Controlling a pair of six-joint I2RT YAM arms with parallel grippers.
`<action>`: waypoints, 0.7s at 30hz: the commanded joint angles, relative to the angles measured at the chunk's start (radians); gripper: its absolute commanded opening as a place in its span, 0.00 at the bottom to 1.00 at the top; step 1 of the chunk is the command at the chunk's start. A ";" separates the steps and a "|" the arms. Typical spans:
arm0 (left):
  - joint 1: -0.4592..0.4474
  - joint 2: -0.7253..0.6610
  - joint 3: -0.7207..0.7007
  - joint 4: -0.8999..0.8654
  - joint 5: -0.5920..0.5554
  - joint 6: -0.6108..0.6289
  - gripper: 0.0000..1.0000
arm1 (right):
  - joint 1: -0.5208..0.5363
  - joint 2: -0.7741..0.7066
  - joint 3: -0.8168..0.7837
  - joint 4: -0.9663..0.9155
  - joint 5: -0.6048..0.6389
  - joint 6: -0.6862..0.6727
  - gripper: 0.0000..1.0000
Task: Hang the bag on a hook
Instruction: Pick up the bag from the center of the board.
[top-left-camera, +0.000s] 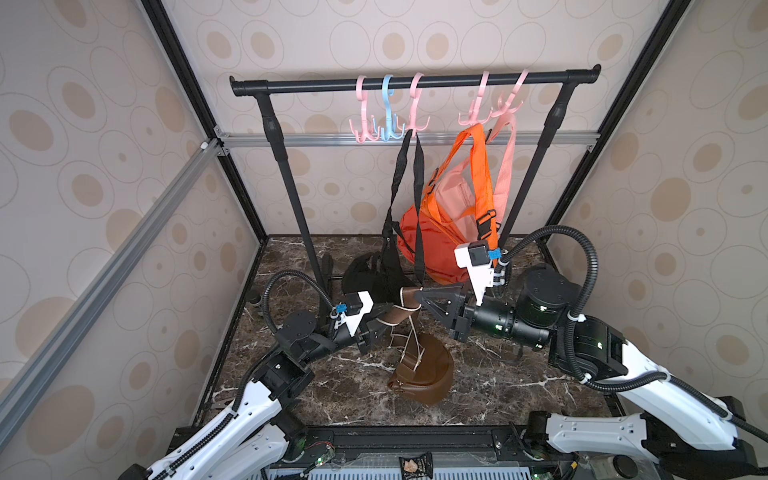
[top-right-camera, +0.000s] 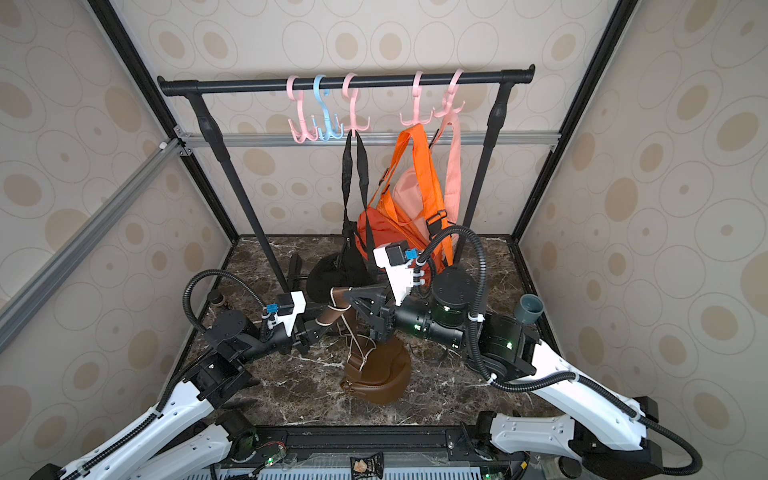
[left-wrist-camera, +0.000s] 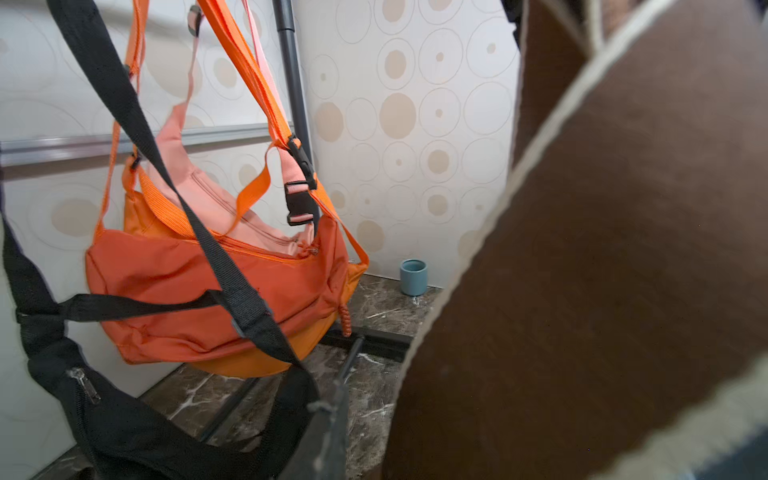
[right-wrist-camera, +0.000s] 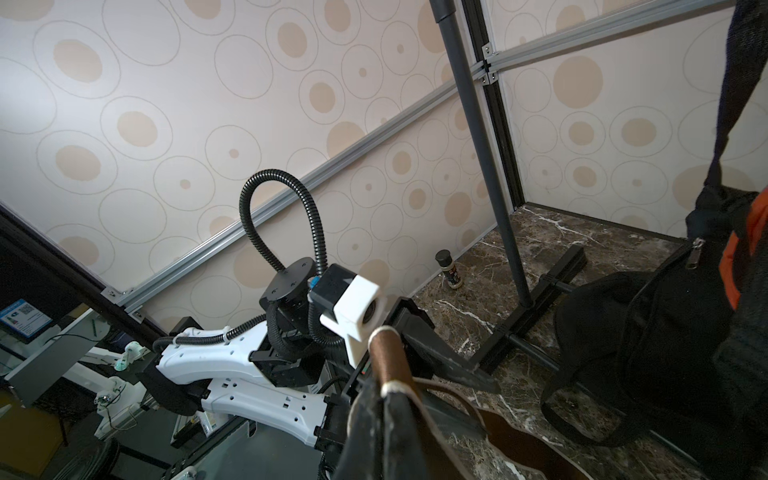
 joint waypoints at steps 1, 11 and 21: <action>-0.004 -0.009 0.017 0.009 0.025 0.010 0.10 | 0.008 -0.054 0.005 0.064 0.008 -0.001 0.00; -0.004 -0.101 0.247 -0.208 -0.200 0.050 0.00 | 0.008 -0.099 0.041 -0.022 0.128 -0.059 0.00; -0.003 0.059 0.639 -0.379 -0.291 -0.021 0.00 | 0.008 -0.036 0.163 -0.061 0.136 -0.130 0.00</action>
